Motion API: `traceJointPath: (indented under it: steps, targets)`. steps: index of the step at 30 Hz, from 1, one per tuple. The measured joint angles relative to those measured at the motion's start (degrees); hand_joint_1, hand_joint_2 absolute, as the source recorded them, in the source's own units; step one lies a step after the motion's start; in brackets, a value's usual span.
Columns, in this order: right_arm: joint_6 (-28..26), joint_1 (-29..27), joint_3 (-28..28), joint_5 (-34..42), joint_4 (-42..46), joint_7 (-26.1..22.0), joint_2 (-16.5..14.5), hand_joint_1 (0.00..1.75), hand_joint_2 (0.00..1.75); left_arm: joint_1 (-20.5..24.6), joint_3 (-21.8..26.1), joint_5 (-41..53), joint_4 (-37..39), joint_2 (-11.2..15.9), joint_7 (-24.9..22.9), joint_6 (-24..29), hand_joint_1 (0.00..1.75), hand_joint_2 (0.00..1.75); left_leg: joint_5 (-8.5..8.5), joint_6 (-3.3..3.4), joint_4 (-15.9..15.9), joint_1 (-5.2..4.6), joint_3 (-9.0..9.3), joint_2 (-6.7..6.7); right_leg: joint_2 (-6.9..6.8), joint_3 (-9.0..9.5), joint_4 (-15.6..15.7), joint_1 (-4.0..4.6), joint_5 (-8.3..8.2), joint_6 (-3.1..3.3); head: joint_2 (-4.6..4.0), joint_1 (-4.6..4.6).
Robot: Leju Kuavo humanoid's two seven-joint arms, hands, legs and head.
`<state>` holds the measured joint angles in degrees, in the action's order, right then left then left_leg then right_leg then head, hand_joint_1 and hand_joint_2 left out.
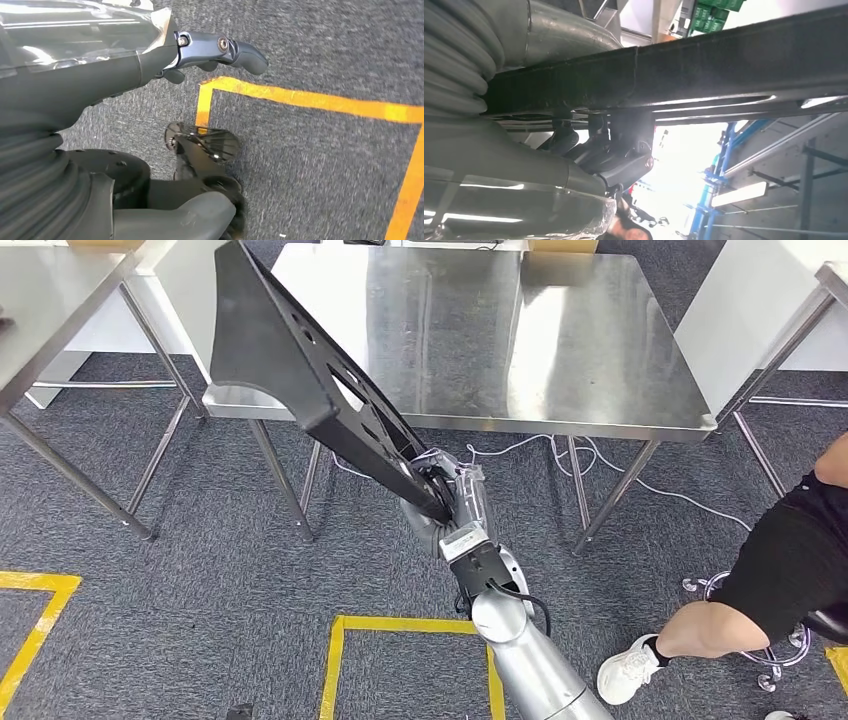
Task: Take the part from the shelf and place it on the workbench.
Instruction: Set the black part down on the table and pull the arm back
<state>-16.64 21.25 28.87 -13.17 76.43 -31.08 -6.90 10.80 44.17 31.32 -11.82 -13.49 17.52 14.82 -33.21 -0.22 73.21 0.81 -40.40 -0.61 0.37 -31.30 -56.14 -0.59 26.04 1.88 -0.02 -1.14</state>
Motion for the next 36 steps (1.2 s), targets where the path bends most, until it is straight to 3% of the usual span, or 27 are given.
traceJointPath:
  steps: [1, 2, 3, 4, 5, 8, 10, 12, 14, 15, 16, 17, 19, 21, 23, 26, 28, 30, 31, 32, 34, 36]
  targets:
    - [0.0, -0.2, 0.0, 0.0, -0.1, 0.0, 0.0, 1.75, 1.75, 0.0, 0.0, 0.0, 0.0, 0.1, 0.0, 0.0, 0.0, 1.75, 1.13, -0.41, -0.3, 0.38, -0.76, 0.15, 0.1, 0.37, 0.0, -0.12, 0.38, -0.27, 0.0, -0.02]
    - [0.0, -0.3, 0.0, 0.0, -0.1, 0.0, 0.0, 1.75, 1.75, -0.1, 0.0, 0.0, 0.0, 0.1, 0.0, 0.0, 0.0, 1.75, 3.37, -0.72, -2.7, 0.72, -0.4, 0.33, 0.2, 0.91, -0.1, -0.28, 0.83, -0.59, 0.0, -0.02]
    - [-0.1, -0.4, 0.0, 0.0, -0.2, 0.0, 0.0, 1.75, 1.75, -0.1, 0.0, 0.0, 0.0, 0.2, 0.0, 0.0, 0.0, 1.75, 6.28, -0.99, -6.5, 1.05, 0.77, 0.48, 0.26, 1.52, -0.1, -0.42, 1.34, -0.95, 0.0, -0.02]
    - [-0.1, -0.4, 0.0, 0.0, -0.2, 0.0, -0.1, 1.75, 1.75, -0.1, 0.0, 0.0, 0.0, 0.2, 0.0, 0.0, 0.0, 1.75, 8.08, -1.15, -10.0, 1.16, 1.99, 0.58, 0.29, 2.13, -0.1, -0.48, 1.84, -1.36, 0.0, -0.03]
    - [-0.2, -0.3, 0.0, 0.0, -0.2, 0.0, -0.1, 1.75, 1.75, -0.1, 0.0, 0.0, 0.0, 0.2, 0.0, 0.0, 0.0, 1.75, 8.79, -1.0, -12.6, 1.1, 3.0, 0.63, 0.29, 2.47, -0.1, -0.42, 2.28, -1.8, 0.01, -0.09]
    - [-0.4, -0.3, 0.0, 0.0, -0.3, 0.0, -0.2, 1.75, 1.75, -0.1, 0.0, 0.0, 0.0, 0.3, -0.1, -0.1, 0.0, 1.75, 8.49, 0.68, -14.5, 0.55, 4.08, 0.63, 0.32, 2.85, -0.5, 0.14, 3.07, -3.1, 0.01, -0.02]
    - [-0.5, -0.3, 0.1, 0.0, -0.3, 0.0, -0.2, 1.75, 1.75, -0.1, 0.0, 0.0, 0.0, 0.3, 0.0, -0.1, 0.0, 1.75, 8.7, 1.62, -14.7, 0.5, 4.73, 0.56, 0.27, 2.22, -2.3, 0.23, 3.4, -3.6, 0.01, 0.09]
    - [-0.6, -0.3, 0.1, 0.0, -0.3, 0.0, -0.2, 1.75, 1.75, -0.1, -0.1, 0.0, 0.0, 0.3, 0.0, -0.2, 0.0, 1.75, 8.34, 2.34, -14.9, 0.45, 5.46, 0.48, 0.18, -1.16, -7.8, 0.07, 4.45, -3.57, 0.01, 0.22]
    - [-0.6, -0.4, 0.1, 0.0, -0.3, 0.0, 0.0, 1.75, 1.75, -0.1, 0.0, 0.0, 0.0, 0.3, 0.0, -0.2, 0.0, 1.75, 7.66, 2.85, -14.9, 0.3, 6.03, 0.35, 0.15, -6.3, -15.2, 0.02, 6.44, -3.28, 0.01, 0.35]
    - [-0.6, -0.5, 0.1, 0.0, -0.4, 0.0, 0.1, 1.75, 1.75, -0.1, 0.0, 0.0, 0.0, 0.3, 0.0, -0.2, 0.0, 1.75, 7.28, 2.95, -14.9, 0.2, 6.4, 0.25, 0.15, -8.41, -17.4, 0.03, 7.09, -3.25, 0.0, 0.35]
    - [-0.6, -0.5, 0.1, 0.0, -0.5, 0.0, 0.2, 1.75, 1.75, -0.1, 0.0, 0.0, 0.0, 0.3, 0.0, -0.2, 0.0, 1.75, 6.86, 2.98, -14.9, 0.11, 6.85, 0.14, 0.15, -9.66, -17.8, 0.03, 6.96, -3.4, 0.0, 0.38]
    - [-0.6, -0.6, 0.1, 0.0, -0.5, 0.0, 0.3, 1.75, 1.75, -0.1, 0.0, 0.0, 0.0, 0.3, 0.0, -0.2, 0.0, 1.75, 6.44, 2.94, -14.9, 0.03, 7.42, 0.02, 0.15, -9.78, -16.0, 0.04, 5.69, -3.72, 0.0, 0.39]
    - [-0.6, -0.5, 0.1, 0.0, -0.5, 0.0, 0.3, 1.75, 1.75, -0.2, 0.0, -0.1, 0.0, 0.3, 0.0, -0.2, 0.0, 1.75, 5.51, 2.69, -14.9, -0.06, 8.53, -0.14, 0.0, -8.0, -8.4, 0.11, 0.74, -4.46, 0.0, 0.45]
    - [-0.6, -0.5, 0.1, 0.0, -0.6, 0.0, 0.4, 1.75, 1.75, -0.2, 0.0, -0.1, 0.0, 0.3, 0.0, -0.2, 0.0, 1.75, 4.61, 2.08, -15.0, -0.22, 9.27, -0.25, -0.27, -6.28, -2.8, 0.47, -2.19, -3.76, 0.0, 0.48]
    - [-0.6, -0.4, 0.1, 0.0, -0.7, 0.0, 0.4, 1.75, 1.75, -0.2, 0.0, -0.1, 0.0, 0.3, 0.2, -0.3, 0.0, 1.75, 4.12, 1.43, -14.8, -0.32, 9.8, -0.23, -0.3, -5.59, -1.7, 0.71, -2.25, -2.33, 0.01, 0.45]
    - [-0.6, -0.3, 0.1, 0.0, -0.7, 0.0, 0.2, 1.75, 1.75, -0.2, -0.1, -0.1, 0.0, 0.2, 0.4, -0.4, 0.0, 1.75, 3.05, 0.73, -12.3, 0.01, 9.16, 0.14, -0.09, -3.87, -1.4, 0.3, -2.06, -1.01, 0.01, 0.39]
    - [-0.6, -0.1, 0.1, 0.0, -0.7, 0.0, 0.2, 1.75, 1.75, -0.2, -0.1, -0.1, 0.0, 0.2, 0.5, -0.5, 0.0, 1.75, 0.99, 0.21, -6.3, 0.16, 5.74, 0.35, -0.07, -2.95, -1.3, 0.38, -1.44, -0.23, 0.0, 0.38]
    - [-0.6, -0.2, 0.1, 0.0, -0.7, 0.0, 0.2, 1.75, 1.75, -0.3, -0.1, -0.1, 0.0, 0.2, 0.5, -0.5, 0.0, 1.75, -1.09, -0.13, -0.3, 0.22, 1.17, 0.4, 0.06, -2.2, -1.4, 0.64, -0.68, 0.09, 0.01, 0.37]
    - [-0.6, -0.3, 0.1, 0.0, -0.7, 0.0, 0.2, 1.75, 1.75, -0.4, -0.1, -0.1, 0.0, 0.2, 0.5, -0.4, 0.0, 1.75, -0.99, -0.13, 0.7, 0.22, -0.29, 0.41, 0.18, -1.71, -1.4, 0.77, -0.24, 0.08, 0.01, 0.35]
    - [-0.6, -0.4, 0.1, 0.0, -0.7, 0.0, 0.2, 1.75, 1.75, -0.5, -0.1, -0.1, 0.0, 0.3, 0.5, -0.4, 0.0, 1.75, 0.37, 0.03, -0.5, 0.2, -0.67, 0.41, 0.29, -1.12, -1.4, 0.89, 0.19, 0.05, 0.01, 0.35]
    - [-0.6, -0.4, 0.1, 0.0, -0.7, 0.0, 0.2, 1.75, 1.75, -0.6, -0.1, -0.1, 0.0, 0.3, 0.5, -0.4, 0.0, 1.75, 5.9, 0.98, -7.7, -0.12, 1.15, 0.41, 0.42, 0.15, -1.3, 1.07, 1.18, -0.08, 0.0, 0.36]
    - [-0.6, -0.3, 0.1, 0.0, -0.8, 0.0, 0.2, 1.75, 1.75, -0.5, -0.1, -0.1, 0.0, 0.5, 0.5, -0.4, 0.0, 1.75, 8.85, 2.08, -13.4, -0.77, 3.0, 0.37, 0.44, 0.97, -1.1, 1.21, 1.97, -0.45, 0.01, 0.5]
